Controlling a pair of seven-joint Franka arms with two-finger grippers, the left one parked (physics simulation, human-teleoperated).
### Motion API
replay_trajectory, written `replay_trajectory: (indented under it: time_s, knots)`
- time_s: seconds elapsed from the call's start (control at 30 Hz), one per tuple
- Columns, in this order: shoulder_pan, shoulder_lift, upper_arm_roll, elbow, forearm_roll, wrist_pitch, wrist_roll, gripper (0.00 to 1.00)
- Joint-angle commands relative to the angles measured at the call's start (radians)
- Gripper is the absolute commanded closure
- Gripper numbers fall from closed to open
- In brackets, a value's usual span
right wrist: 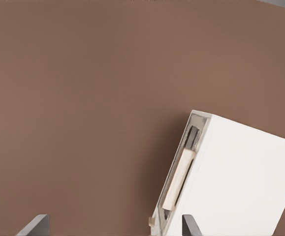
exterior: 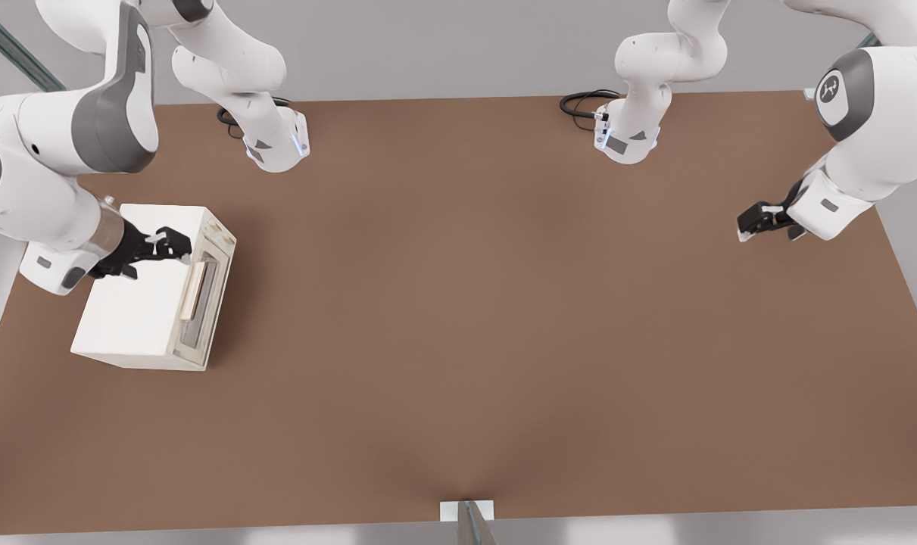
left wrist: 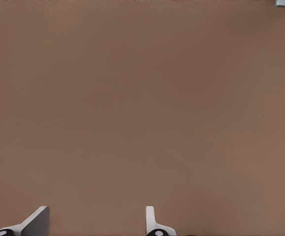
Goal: Keep left arm still and open the oven door with right arm
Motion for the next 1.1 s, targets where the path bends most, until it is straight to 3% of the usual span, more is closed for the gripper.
replay_trajectory:
  time_s: [0.0, 0.1, 0.17, 0.2, 0.23, 0.27, 0.3, 0.37, 0.4, 0.43, 0.57, 0.6, 0.63, 0.7, 1.07]
  knots:
    - [-0.001, 0.000, 0.000, 0.000, 0.000, 0.032, -0.068, 0.00]
    - [0.013, 0.020, 0.009, 0.002, -0.021, -0.013, -0.121, 0.00]
    - [0.043, 0.048, 0.019, -0.004, -0.197, -0.074, -0.172, 0.02]
    - [0.141, 0.072, 0.029, -0.006, -0.354, -0.189, -0.178, 0.75]
    - [0.200, 0.074, 0.034, -0.001, -0.347, -0.330, -0.146, 1.00]
    - [0.205, 0.072, 0.066, 0.028, -0.342, -0.353, -0.067, 1.00]
    - [0.232, 0.133, 0.097, 0.026, -0.382, -0.376, 0.199, 1.00]
    - [0.309, 0.213, 0.086, 0.004, -0.635, -0.344, 0.332, 1.00]
    - [0.333, 0.213, 0.025, -0.044, -0.617, -0.249, 0.380, 1.00]
    - [0.383, 0.215, -0.096, -0.098, -0.580, -0.134, 0.455, 1.00]
    - [0.413, 0.258, -0.132, -0.173, -0.591, -0.095, 0.799, 1.00]
    - [0.450, 0.290, -0.191, -0.173, -0.592, -0.079, 0.831, 1.00]
    - [0.456, 0.304, -0.195, -0.182, -0.592, -0.029, 0.905, 1.00]
    - [0.493, 0.313, -0.228, -0.187, -0.603, -0.020, 0.941, 1.00]
    - [0.473, 0.318, -0.247, -0.312, -0.635, 0.089, 0.932, 1.00]
